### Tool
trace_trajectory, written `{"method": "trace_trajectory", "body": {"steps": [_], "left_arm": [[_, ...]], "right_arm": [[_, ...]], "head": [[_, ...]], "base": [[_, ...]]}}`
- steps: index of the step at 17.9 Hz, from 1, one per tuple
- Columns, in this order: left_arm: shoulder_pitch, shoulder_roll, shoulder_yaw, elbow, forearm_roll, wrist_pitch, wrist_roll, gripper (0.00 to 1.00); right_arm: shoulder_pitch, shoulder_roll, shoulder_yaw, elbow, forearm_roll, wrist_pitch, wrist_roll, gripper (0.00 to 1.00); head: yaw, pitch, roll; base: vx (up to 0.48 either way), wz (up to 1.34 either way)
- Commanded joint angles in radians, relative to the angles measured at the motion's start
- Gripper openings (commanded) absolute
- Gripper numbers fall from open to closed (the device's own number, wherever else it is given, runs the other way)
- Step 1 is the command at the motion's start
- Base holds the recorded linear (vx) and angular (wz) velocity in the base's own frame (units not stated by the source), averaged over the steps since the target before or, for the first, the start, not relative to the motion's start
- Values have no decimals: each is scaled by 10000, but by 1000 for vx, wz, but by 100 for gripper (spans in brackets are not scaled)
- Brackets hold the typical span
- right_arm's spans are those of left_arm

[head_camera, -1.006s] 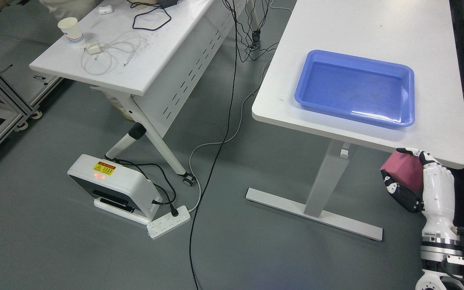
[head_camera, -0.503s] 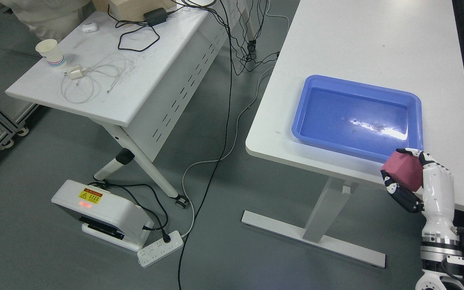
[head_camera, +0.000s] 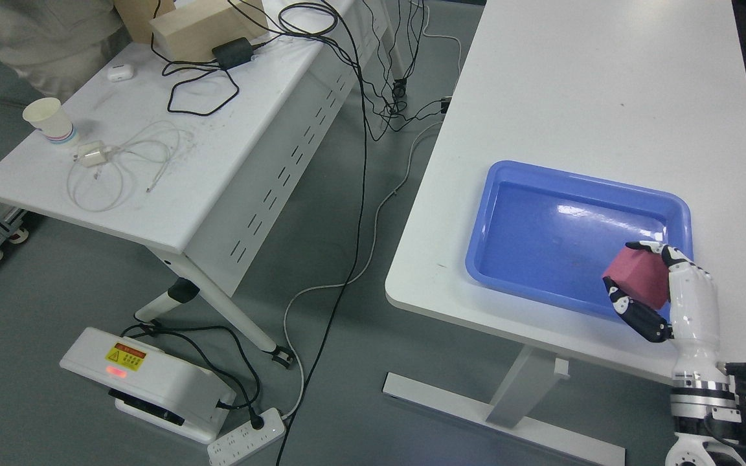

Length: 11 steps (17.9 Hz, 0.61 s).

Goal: Pick pink block from left shelf to tray
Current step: 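Lower the pink cube into the blue tray with the right hand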

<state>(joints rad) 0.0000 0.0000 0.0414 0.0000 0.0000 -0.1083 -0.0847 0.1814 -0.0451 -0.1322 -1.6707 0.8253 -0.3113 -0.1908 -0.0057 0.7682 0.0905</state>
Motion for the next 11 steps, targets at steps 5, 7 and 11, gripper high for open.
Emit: {"method": "trace_trajectory", "body": {"steps": [5,7,11], "left_arm": [[-230,175,0,-175,-15,-6,3,100],[-230,175,0,-175,-15,-6,18,100],[-230,175,0,-175,0,-6,3,100]], "right_arm": [[11,190,432,2,-31,-123,1368,27],[11,190,417,2,-290,-123,1830,43],[27,205,325,2,-1318,-93,2322,59]], "head": [[0,0,0],[0,0,0],[0,0,0]], "base": [[181,18],[149,0],[118,0]]}}
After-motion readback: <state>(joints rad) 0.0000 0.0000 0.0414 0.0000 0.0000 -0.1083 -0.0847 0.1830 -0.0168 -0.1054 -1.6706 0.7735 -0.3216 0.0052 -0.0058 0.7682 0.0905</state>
